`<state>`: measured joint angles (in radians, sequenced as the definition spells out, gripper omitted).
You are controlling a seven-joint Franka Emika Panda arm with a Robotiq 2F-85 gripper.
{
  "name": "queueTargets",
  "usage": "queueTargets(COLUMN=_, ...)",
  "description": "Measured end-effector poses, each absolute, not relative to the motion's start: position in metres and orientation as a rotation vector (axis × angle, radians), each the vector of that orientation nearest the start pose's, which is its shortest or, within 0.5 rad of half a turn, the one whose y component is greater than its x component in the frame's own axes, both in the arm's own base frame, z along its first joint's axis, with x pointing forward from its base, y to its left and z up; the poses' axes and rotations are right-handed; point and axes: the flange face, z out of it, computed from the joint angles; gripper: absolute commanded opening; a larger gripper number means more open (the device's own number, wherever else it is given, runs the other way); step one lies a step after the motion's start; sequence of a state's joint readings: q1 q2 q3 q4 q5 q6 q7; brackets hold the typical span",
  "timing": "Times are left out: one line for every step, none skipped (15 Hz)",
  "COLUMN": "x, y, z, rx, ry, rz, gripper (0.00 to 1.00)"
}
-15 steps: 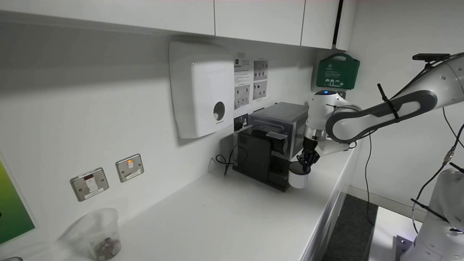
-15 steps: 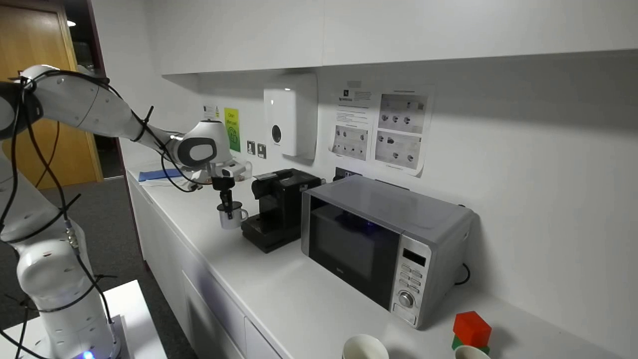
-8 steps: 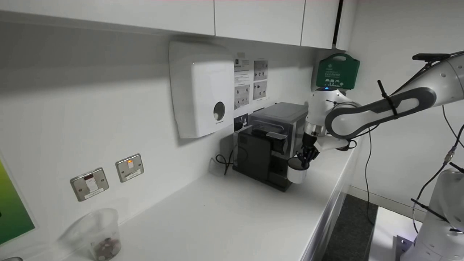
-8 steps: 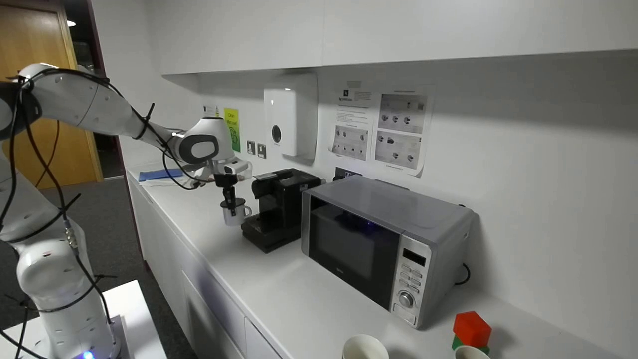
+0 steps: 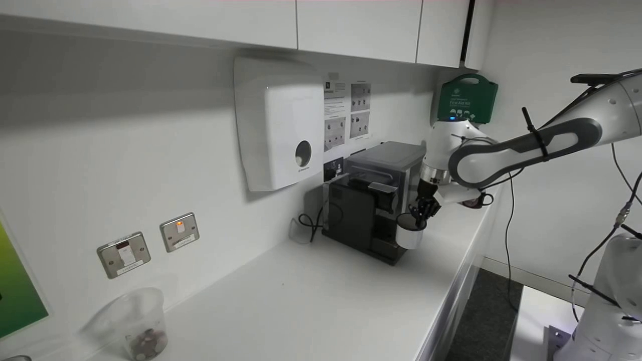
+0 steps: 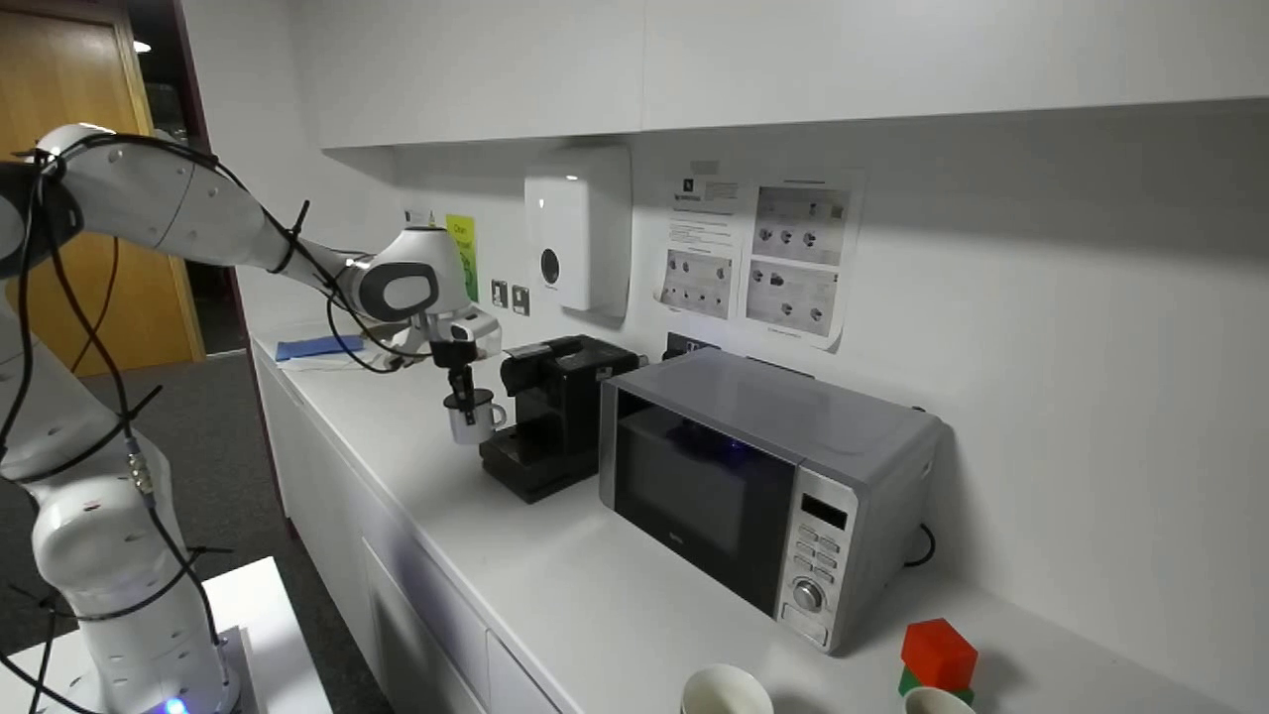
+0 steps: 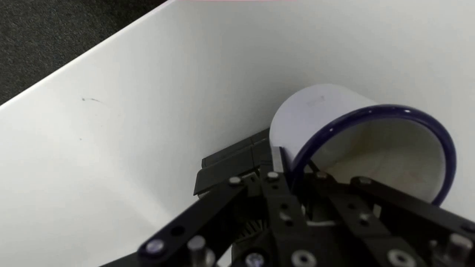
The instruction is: Put the cup on the coffee maker and then remove it and put it back on the table
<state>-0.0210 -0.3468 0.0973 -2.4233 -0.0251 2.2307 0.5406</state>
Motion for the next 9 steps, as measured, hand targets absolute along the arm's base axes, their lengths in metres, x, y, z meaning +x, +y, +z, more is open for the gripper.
queueTargets(x=0.449, y=0.034, z=0.452, rx=-3.057, ry=0.704, rz=-0.256, gripper=0.02)
queueTargets(x=0.450, y=0.034, z=0.453, rx=-3.057, ry=0.701, rz=-0.258, gripper=0.02)
queueTargets(x=0.451, y=0.034, z=0.454, rx=-3.057, ry=0.698, rz=-0.260, gripper=0.02)
queueTargets(x=0.453, y=0.034, z=0.454, rx=-3.057, ry=0.694, rz=-0.261, gripper=0.02)
queueTargets(x=0.455, y=0.034, z=0.454, rx=-3.057, ry=0.691, rz=-0.261, gripper=0.02)
queueTargets(x=0.456, y=0.034, z=0.454, rx=-3.058, ry=0.686, rz=-0.260, gripper=0.02)
queueTargets(x=0.458, y=0.034, z=0.454, rx=-3.060, ry=0.681, rz=-0.260, gripper=0.02)
queueTargets(x=0.459, y=0.034, z=0.455, rx=-3.061, ry=0.673, rz=-0.260, gripper=0.02)
queueTargets(x=0.461, y=0.034, z=0.455, rx=-3.063, ry=0.664, rz=-0.261, gripper=0.02)
